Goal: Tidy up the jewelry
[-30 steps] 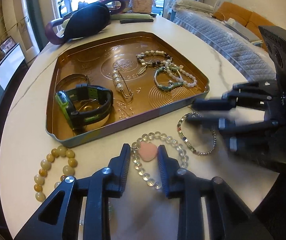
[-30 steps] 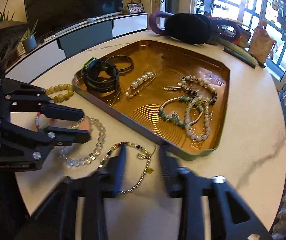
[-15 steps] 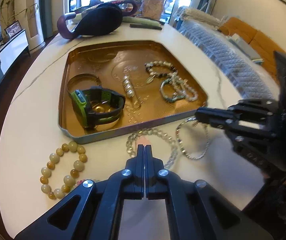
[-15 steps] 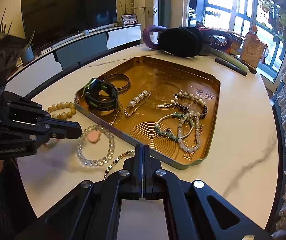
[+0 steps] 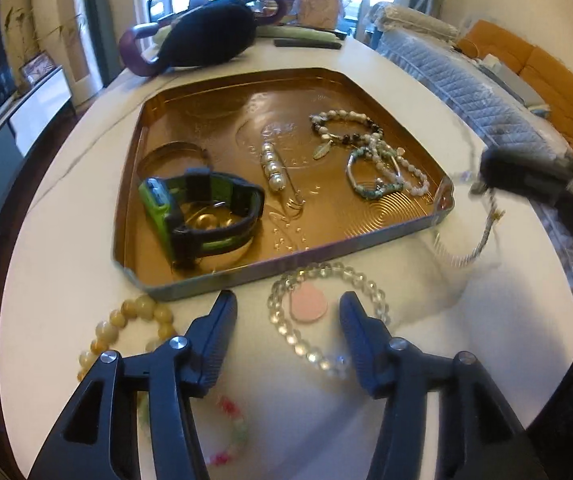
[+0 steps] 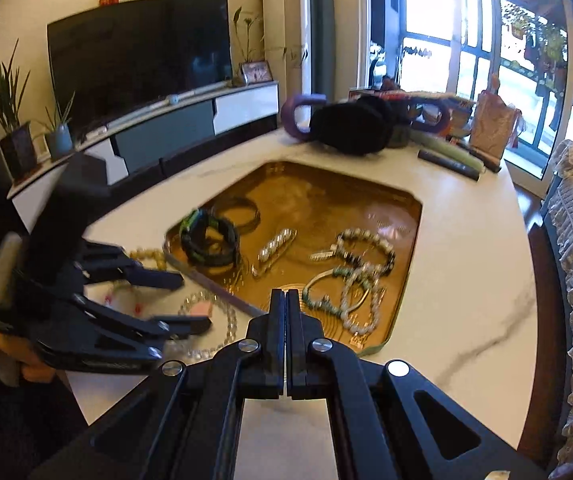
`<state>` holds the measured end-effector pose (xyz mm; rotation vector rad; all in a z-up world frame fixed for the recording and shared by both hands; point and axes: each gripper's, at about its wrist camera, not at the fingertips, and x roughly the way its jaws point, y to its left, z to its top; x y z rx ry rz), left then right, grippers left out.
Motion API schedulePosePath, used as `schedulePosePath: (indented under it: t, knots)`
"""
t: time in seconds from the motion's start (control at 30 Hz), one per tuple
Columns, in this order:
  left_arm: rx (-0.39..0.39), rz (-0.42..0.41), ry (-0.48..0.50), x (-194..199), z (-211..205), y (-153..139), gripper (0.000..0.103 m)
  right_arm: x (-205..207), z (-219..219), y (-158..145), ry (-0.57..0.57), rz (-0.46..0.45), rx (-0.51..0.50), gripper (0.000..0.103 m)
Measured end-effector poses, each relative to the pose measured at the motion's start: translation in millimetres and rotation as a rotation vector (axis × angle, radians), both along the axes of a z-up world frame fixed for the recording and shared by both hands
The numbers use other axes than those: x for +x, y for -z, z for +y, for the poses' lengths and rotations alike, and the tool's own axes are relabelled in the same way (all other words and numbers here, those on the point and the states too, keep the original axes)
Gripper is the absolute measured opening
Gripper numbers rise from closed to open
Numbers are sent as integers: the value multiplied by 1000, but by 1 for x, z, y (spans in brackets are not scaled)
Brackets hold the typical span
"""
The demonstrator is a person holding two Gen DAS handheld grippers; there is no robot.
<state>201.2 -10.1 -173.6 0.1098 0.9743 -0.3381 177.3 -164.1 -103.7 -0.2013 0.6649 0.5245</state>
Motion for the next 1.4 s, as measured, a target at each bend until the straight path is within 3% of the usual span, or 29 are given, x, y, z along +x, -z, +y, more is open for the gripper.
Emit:
schedulePosePath:
  t: [0.03, 0.2, 0.3, 0.6, 1.07, 1.4]
  knots:
    - [20, -17, 10, 0, -3, 0, 27, -1, 0, -3, 3, -7, 6, 0]
    - [-25, 8, 12, 3, -2, -2, 21, -1, 1, -17, 0, -32, 32, 0]
    - [-72, 15, -2, 1, 2, -6, 6, -2, 1, -22, 2, -40, 43, 0]
    - [-107, 10, 6, -5, -2, -13, 6, -3, 1, -32, 10, -58, 72, 0]
    - [-248, -234, -13, -18, 21, -117, 6, 4, 3, -55, 16, -105, 100, 0]
    - [-311, -302, -43, 10, 34, -143, 6, 24, 16, -67, -4, -131, 106, 0]
